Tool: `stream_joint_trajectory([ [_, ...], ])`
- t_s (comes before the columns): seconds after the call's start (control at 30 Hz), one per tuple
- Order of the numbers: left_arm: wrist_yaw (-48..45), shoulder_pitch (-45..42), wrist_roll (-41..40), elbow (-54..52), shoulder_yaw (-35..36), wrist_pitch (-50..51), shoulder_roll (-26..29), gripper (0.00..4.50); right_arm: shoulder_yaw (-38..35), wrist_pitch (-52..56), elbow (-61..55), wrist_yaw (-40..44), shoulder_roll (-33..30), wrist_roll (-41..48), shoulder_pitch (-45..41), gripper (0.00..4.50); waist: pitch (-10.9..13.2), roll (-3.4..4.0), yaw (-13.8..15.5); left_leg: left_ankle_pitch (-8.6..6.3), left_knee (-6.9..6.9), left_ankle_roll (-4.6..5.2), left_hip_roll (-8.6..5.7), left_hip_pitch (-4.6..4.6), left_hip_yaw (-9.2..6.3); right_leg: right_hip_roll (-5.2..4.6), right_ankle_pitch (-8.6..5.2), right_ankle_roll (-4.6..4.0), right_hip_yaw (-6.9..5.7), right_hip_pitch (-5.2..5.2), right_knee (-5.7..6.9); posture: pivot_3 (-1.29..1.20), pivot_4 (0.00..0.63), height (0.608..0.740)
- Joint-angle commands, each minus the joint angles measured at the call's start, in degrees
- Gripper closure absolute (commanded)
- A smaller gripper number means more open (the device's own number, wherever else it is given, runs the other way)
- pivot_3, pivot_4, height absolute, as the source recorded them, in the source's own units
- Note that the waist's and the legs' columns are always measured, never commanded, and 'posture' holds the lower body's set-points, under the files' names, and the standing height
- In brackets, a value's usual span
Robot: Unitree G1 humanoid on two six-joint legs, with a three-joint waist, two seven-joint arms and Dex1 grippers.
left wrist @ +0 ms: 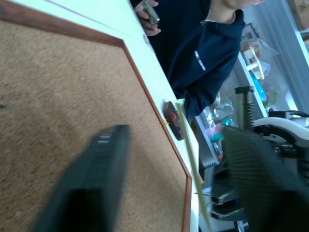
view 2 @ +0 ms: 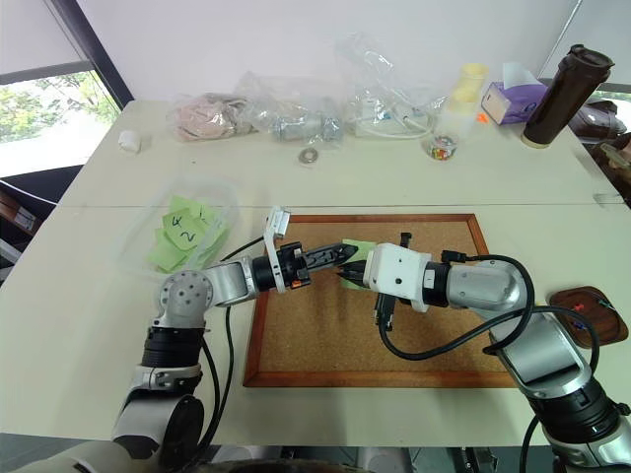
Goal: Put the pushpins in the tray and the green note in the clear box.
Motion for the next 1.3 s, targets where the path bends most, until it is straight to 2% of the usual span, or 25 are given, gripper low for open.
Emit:
stream_joint_trajectory([
  [0.03, -0.6, -1.0, -0.7, -0.3, 0.2, -0.3, -0.1, 3.22, -0.4, -1.1, -2.3, 0.1, -0.4, -0.1, -0.2, 4.50, 0.0, 0.00, 0.0, 0.00, 0.00, 0.00, 0.00, 0.00, 0.00, 0.00, 0.00, 0.00, 0.00, 0.00, 0.00, 0.00, 0.150, 0.730],
  [0.07, -0.7, -1.0, -0.7, -0.2, 0.1, -0.2, -0.1, 3.94, -0.5, -1.2, -2.4, 0.1, -0.4, -0.2, -0.3, 4.50, 0.0, 0.00, 0.0, 0.00, 0.00, 0.00, 0.00, 0.00, 0.00, 0.00, 0.00, 0.00, 0.00, 0.00, 0.00, 0.00, 0.150, 0.730],
  [0.1, -0.7, -1.0, -0.7, -0.2, 0.1, -0.2, 0.0, 4.30, -0.5, -1.1, -2.4, 0.1, -0.3, -0.2, -0.3, 4.50, 0.0, 0.00, 0.0, 0.00, 0.01, 0.00, 0.00, 0.00, 0.00, 0.00, 0.00, 0.00, 0.00, 0.00, 0.00, 0.00, 0.150, 0.730],
  [0.13, -0.8, -1.0, -0.7, -0.1, 0.0, -0.1, 0.1, 4.41, -0.5, -1.2, -2.4, 0.1, -0.3, -0.3, -0.4, 4.50, 0.0, 0.00, 0.0, 0.00, 0.01, 0.00, 0.00, 0.00, 0.00, 0.00, 0.00, 0.00, 0.00, 0.00, 0.00, 0.00, 0.150, 0.730],
  [0.43, -2.6, 0.0, 2.2, -2.3, -2.0, -2.9, 3.9, 4.41, -3.8, 3.0, -3.8, -2.0, 0.9, 3.2, 0.4, 4.50, 0.0, 0.00, 0.0, 0.00, 0.00, 0.00, 0.00, 0.00, 0.00, 0.00, 0.00, 0.00, 0.01, -0.01, 0.01, 0.00, 0.150, 0.730],
  [0.5, -5.0, 2.0, 8.9, -4.0, -6.4, -10.8, 6.5, 4.41, -6.7, 7.1, -5.1, -4.1, 2.3, 6.9, 1.0, 4.50, 0.0, 0.00, 0.0, 0.00, 0.00, 0.00, 0.00, 0.00, 0.00, 0.00, 0.00, 0.00, 0.01, -0.01, 0.01, 0.00, 0.150, 0.730],
  [0.6, -6.4, 3.8, 11.8, -4.7, -7.9, -15.4, 7.7, 4.41, -12.9, 15.8, -6.7, -9.1, 5.6, 14.9, 0.7, 4.50, 0.0, 0.01, 0.1, 0.00, 0.00, 0.00, 0.00, 0.00, 0.00, -0.01, 0.00, 0.00, 0.02, 0.00, 0.01, 0.00, 0.150, 0.730],
  [0.73, -7.9, 5.8, 10.7, -8.7, -7.7, -16.1, 8.6, 4.41, -26.9, 24.9, -2.7, -15.9, 8.1, 23.2, 2.3, 4.50, 0.0, 0.00, 0.2, 0.00, 0.03, 0.00, -0.03, -0.03, -0.03, -0.02, 0.00, -0.01, 0.03, 0.01, 0.01, 0.00, 0.150, 0.730],
  [0.8, -8.4, 6.8, 9.9, -11.6, -7.8, -15.7, 9.2, 4.41, -35.3, 28.2, 1.4, -18.3, 7.5, 25.0, 4.7, 4.50, 0.0, 0.00, 0.3, -0.01, 0.03, 0.02, -0.04, -0.03, -0.08, -0.03, 0.00, -0.01, 0.04, 0.05, 0.00, 0.00, 0.150, 0.730],
  [0.93, -9.0, 9.1, 9.4, -16.7, -8.6, -15.6, 9.9, 4.41, -46.6, 31.4, 9.1, -19.3, 4.7, 26.6, 8.7, 4.50, 0.0, 0.03, 0.1, -0.02, -0.01, 0.03, -0.07, -0.03, -0.05, -0.03, 0.00, -0.01, 0.09, 0.02, 0.01, 0.00, 0.150, 0.730],
  [1.1, -10.3, 12.1, 12.6, -22.0, -12.3, -18.9, 11.8, 4.41, -55.1, 29.9, 20.0, -17.7, 1.0, 24.1, 15.9, 4.50, 0.0, 0.09, 0.1, -0.02, -0.03, 0.03, -0.03, 0.01, 0.01, -0.01, 0.00, -0.01, 0.14, 0.02, 0.05, 0.00, 0.150, 0.730],
  [1.3, -11.3, 15.5, 16.7, -25.1, -17.0, -23.9, 14.0, 4.41, -58.6, 28.8, 24.0, -15.9, -0.7, 23.0, 22.5, 4.50, -0.1, 0.23, 0.0, -0.03, -0.03, 0.05, -0.03, 0.03, 0.10, -0.01, 0.00, -0.01, 0.25, 0.05, 0.01, 0.00, 0.150, 0.730],
])
